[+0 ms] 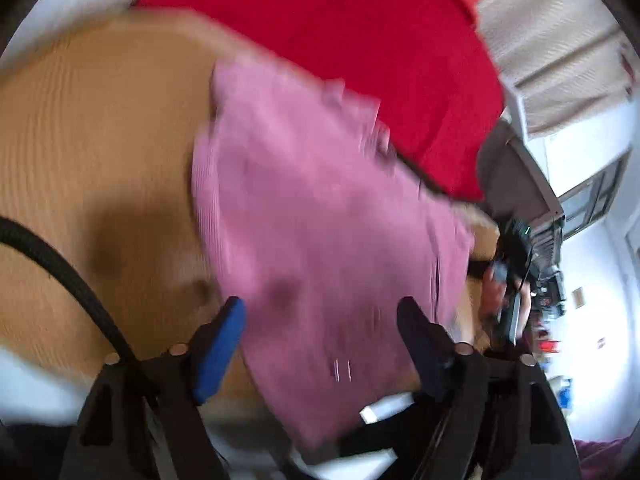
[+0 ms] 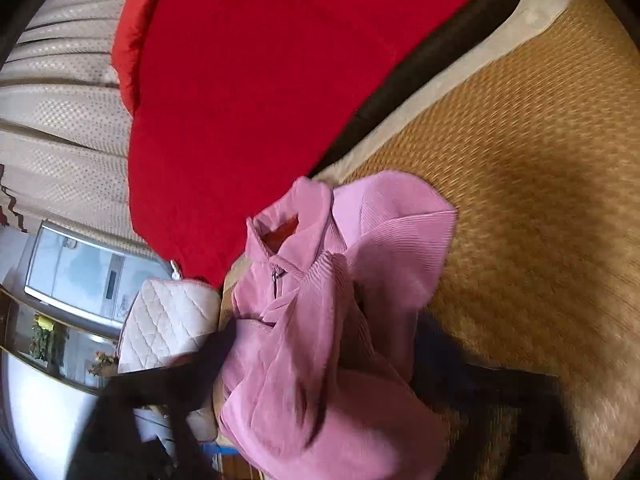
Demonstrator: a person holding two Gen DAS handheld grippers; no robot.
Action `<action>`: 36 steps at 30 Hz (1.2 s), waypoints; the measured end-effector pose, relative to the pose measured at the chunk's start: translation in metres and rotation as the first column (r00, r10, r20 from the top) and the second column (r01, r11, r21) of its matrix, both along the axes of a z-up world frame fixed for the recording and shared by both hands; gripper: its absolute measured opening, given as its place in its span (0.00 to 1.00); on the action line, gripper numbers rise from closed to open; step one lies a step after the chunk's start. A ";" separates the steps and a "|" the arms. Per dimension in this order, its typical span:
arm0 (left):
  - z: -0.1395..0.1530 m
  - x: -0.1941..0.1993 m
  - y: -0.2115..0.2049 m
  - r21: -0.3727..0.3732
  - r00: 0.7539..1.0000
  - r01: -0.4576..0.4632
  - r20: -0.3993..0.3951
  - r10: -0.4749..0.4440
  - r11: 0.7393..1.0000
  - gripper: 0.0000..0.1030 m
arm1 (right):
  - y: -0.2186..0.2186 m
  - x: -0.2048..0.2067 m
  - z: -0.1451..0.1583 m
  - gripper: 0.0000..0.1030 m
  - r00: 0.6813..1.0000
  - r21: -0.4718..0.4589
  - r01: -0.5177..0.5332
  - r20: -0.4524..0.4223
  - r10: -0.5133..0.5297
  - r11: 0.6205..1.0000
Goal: Fold large clothes
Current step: 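Lower the folded hem onto the jacket with both grippers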
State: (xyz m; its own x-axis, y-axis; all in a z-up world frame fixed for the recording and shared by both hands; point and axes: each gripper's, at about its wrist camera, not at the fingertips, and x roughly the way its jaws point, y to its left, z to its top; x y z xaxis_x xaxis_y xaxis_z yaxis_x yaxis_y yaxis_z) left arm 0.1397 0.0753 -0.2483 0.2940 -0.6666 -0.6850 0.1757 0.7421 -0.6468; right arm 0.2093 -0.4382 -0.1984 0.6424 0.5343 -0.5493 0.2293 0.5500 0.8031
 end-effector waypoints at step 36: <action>0.099 0.072 -0.015 -0.292 0.970 0.038 0.241 0.035 0.956 0.06 | 0.066 -0.050 0.055 0.18 0.919 -0.033 -0.324 0.228 0.323 0.945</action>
State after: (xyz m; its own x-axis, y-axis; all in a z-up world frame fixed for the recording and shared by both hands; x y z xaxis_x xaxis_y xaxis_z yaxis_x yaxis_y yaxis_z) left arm 0.2113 0.0599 -0.1492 0.4245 -0.8271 -0.3683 0.3538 0.5260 -0.7734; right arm 0.1594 -0.3723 -0.1438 0.5411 0.7367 -0.4055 -0.1492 0.5587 0.8159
